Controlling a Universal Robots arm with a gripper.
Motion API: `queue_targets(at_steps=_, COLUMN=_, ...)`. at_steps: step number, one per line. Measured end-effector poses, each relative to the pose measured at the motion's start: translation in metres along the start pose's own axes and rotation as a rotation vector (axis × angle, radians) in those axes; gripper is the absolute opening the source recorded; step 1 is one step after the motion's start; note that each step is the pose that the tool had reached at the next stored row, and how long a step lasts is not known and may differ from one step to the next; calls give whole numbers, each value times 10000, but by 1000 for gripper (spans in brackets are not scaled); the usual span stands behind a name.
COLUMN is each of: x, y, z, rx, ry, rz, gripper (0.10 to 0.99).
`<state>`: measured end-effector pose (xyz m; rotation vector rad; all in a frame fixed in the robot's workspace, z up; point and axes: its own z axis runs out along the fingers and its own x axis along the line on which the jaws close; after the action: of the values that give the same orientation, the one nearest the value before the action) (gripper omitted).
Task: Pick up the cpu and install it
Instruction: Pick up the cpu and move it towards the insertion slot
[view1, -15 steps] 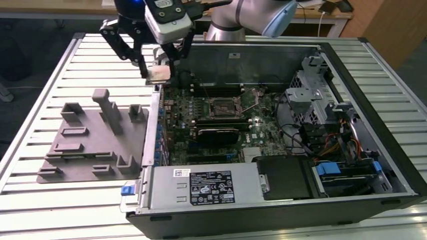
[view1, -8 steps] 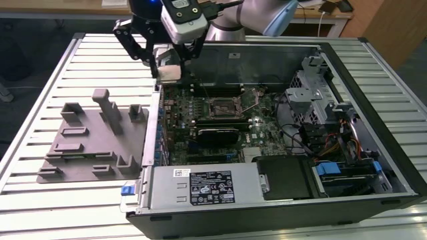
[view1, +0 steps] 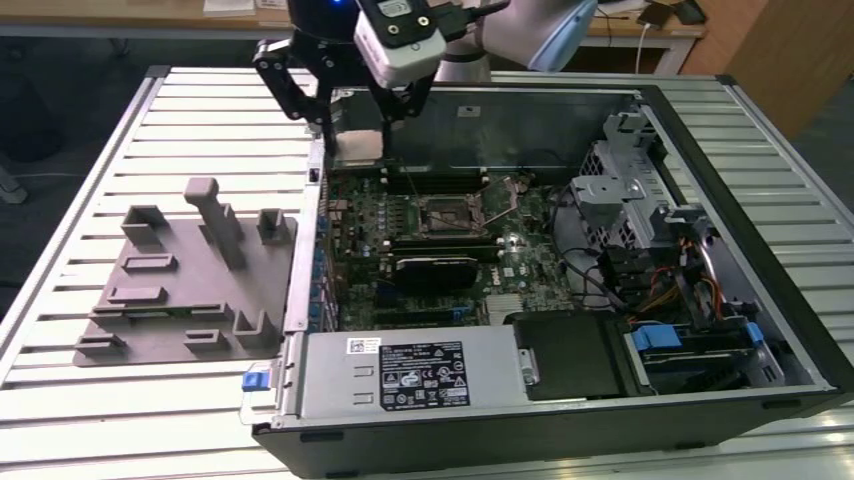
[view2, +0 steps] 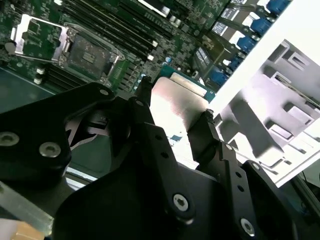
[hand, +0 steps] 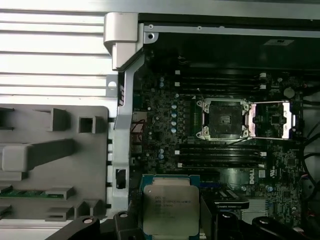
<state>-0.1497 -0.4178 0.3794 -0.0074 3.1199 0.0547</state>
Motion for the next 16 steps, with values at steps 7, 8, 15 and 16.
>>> queue_targets(at_steps=7, x=-208, y=-1, z=5, rx=-1, ry=0, rz=-1, gripper=541)
queue_targets(at_steps=8, x=-238, y=-1, z=6, rx=-1, ry=-1, rz=-1, gripper=541)
queue_targets(at_steps=15, x=-438, y=-2, z=11, rx=-1, ry=-1, rz=-1, gripper=541)
queue_targets(at_steps=16, x=-462, y=-2, z=11, rx=0, ry=0, rz=0, gripper=541)
